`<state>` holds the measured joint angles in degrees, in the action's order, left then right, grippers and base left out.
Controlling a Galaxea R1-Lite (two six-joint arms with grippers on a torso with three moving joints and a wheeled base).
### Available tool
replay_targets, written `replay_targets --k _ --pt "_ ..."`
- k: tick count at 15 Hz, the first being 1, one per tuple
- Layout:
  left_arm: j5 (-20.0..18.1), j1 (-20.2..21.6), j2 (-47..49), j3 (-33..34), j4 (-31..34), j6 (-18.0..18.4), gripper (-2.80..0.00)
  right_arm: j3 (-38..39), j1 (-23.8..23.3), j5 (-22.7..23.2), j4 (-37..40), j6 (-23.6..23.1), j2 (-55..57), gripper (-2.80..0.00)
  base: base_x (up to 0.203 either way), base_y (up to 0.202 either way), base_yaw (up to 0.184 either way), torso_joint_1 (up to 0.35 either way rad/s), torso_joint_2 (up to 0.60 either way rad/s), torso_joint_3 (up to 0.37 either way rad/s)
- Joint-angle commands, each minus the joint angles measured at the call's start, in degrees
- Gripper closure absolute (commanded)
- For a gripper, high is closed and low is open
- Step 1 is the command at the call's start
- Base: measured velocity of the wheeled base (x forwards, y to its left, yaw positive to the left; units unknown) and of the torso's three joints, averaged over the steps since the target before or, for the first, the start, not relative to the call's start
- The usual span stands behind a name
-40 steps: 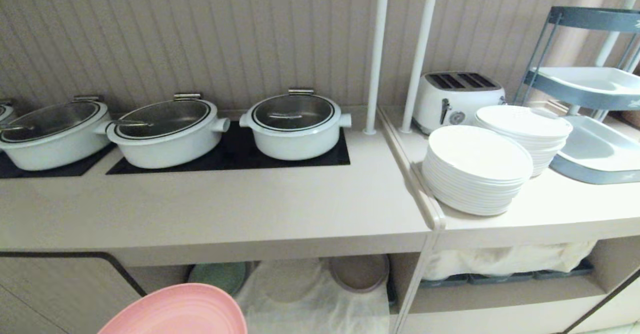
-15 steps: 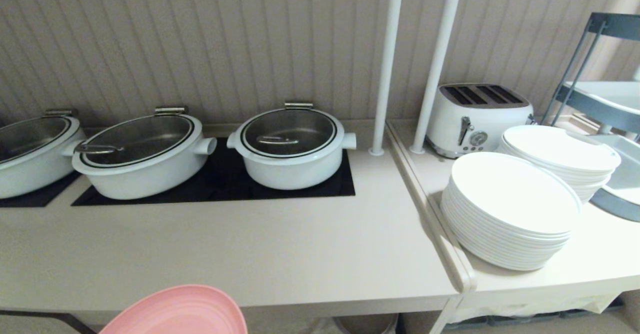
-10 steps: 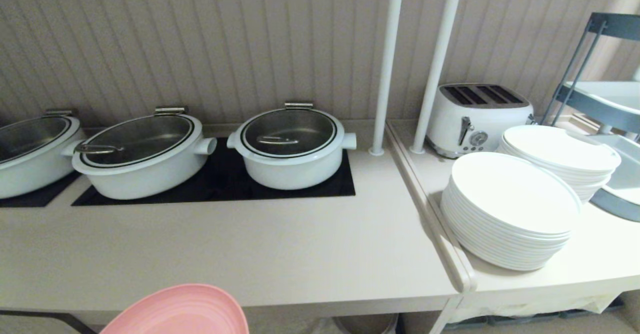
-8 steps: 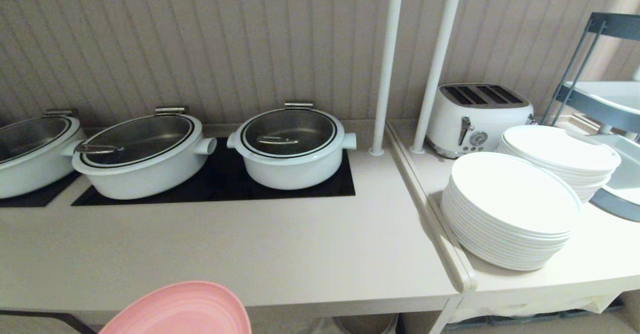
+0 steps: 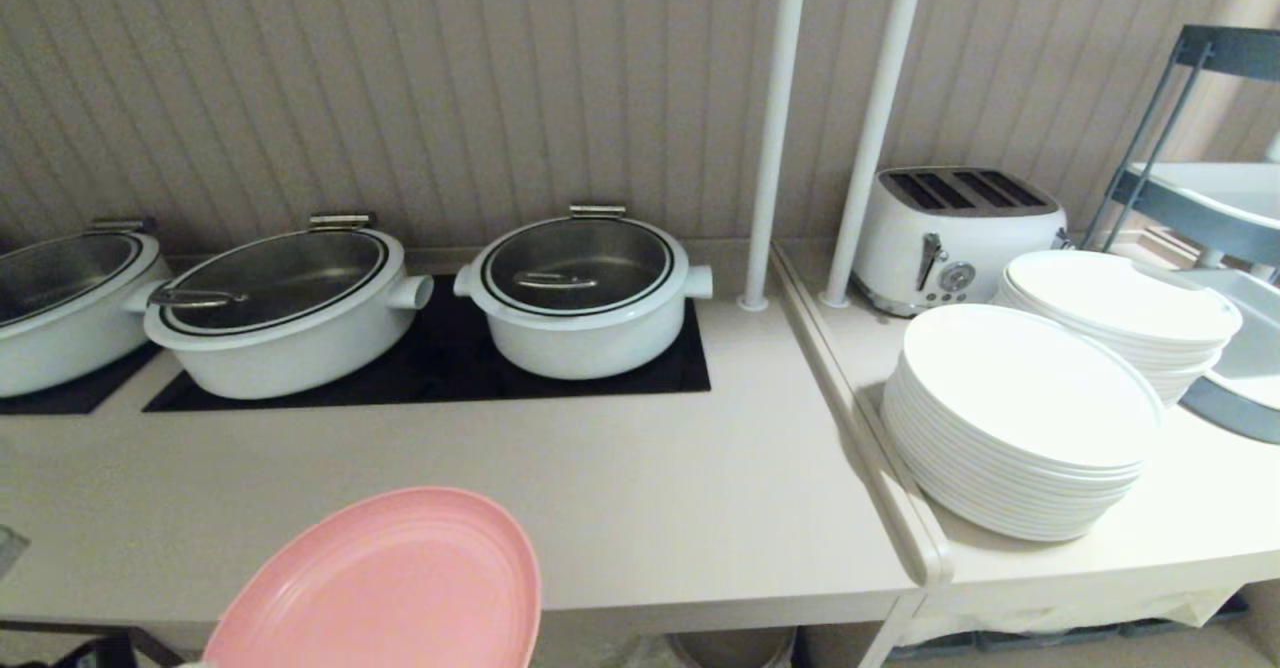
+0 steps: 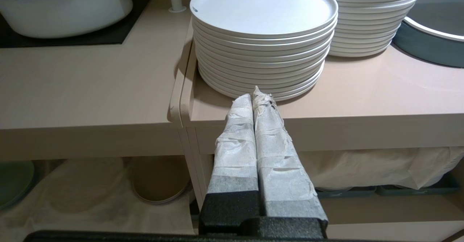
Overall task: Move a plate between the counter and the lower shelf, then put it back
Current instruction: Put the plate
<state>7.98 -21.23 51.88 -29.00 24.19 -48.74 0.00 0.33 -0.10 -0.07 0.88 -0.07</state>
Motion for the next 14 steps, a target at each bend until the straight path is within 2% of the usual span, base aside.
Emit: replay_targets --k 1,9,14 --pt "0.0 0.0 7.1 -1.8 -2.3 -0.2 0.0 0.0 0.0 0.0 -0.1 0.0 0.1 0.0 0.0 0.0 0.0 0.0 0.0 0.0" --pt "-0.3 0.0 25.5 -9.1 -11.7 0.5 0.0 0.0 0.0 0.0 0.0 0.0 0.1 0.0 0.0 0.0 0.0 0.0 0.0 0.0" --pt "-1.4 0.0 35.0 -10.8 -19.3 1.8 0.0 0.0 0.0 0.0 0.0 0.0 0.1 0.0 0.0 0.0 0.0 0.0 0.0 0.0"
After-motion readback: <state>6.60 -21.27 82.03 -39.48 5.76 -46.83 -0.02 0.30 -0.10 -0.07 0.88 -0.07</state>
